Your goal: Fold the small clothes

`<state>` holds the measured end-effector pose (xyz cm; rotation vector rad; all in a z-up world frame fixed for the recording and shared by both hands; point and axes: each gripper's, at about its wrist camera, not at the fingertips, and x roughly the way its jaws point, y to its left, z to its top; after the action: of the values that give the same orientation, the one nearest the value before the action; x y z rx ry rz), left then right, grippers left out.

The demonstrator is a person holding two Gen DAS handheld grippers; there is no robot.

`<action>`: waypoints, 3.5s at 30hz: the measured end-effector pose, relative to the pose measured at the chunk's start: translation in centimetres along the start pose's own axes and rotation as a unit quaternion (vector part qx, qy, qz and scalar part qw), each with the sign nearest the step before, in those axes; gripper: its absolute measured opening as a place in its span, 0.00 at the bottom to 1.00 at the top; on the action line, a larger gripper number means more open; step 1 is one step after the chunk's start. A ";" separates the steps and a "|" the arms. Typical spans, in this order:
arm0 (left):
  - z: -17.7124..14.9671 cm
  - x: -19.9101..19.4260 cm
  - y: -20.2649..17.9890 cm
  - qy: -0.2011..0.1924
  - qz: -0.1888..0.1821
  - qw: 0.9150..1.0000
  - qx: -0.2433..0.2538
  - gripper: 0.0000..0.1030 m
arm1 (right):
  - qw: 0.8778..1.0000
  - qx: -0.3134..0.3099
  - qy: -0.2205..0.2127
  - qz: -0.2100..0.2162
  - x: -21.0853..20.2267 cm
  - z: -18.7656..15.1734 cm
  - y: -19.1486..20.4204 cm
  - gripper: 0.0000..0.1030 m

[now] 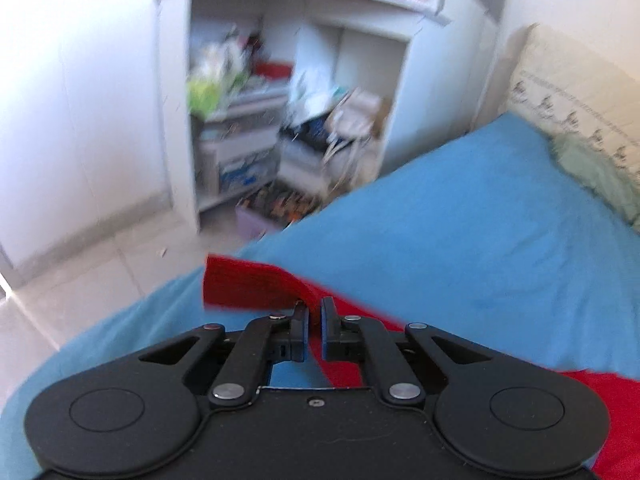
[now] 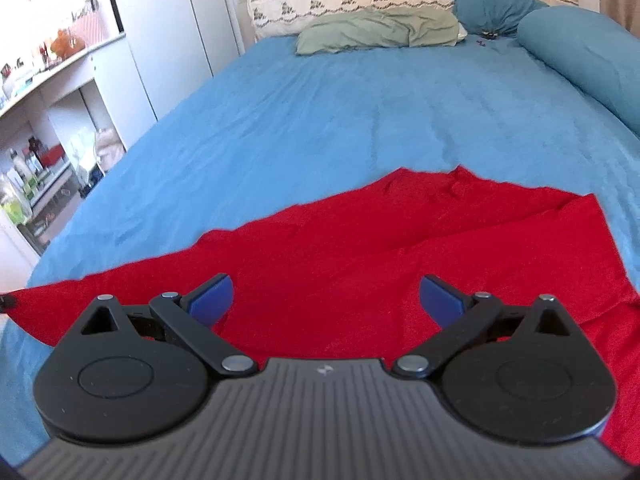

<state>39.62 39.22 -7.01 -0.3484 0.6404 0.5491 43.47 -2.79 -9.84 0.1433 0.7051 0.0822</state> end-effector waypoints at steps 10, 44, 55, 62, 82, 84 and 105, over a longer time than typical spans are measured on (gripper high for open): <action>-0.6 -11.9 -19.8 -0.077 -0.167 0.975 0.122 0.05 | 0.998 0.035 -0.042 -0.013 -4.5 3.9 -11.3 1.00; -18.6 -5.9 -28.7 0.079 -0.193 0.902 0.378 0.74 | 0.940 -0.287 0.133 0.131 5.1 3.9 -14.0 0.82; -17.5 -2.1 -23.5 0.100 -0.135 0.922 0.350 0.74 | 0.929 -0.346 0.112 0.067 8.9 1.5 -10.7 0.21; -17.6 -2.3 -23.5 0.100 -0.135 0.926 0.340 0.74 | 0.976 -0.210 0.042 -0.026 5.1 5.1 -16.5 0.20; -16.9 -0.4 -22.5 0.114 -0.069 0.957 0.257 0.71 | 0.993 0.031 0.049 -0.098 4.5 0.6 -27.5 0.22; -16.9 -0.5 -21.7 0.127 -0.058 0.959 0.247 0.71 | 0.991 0.052 0.059 -0.109 4.3 0.0 -28.5 0.24; -19.3 -1.4 -27.3 0.084 -0.234 0.916 0.314 0.91 | 0.999 -0.016 0.014 -0.027 5.2 -3.6 -26.6 0.98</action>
<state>45.55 7.74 -16.88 0.0679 0.8294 -0.1621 45.79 -27.98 -20.13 0.0928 0.7346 0.0430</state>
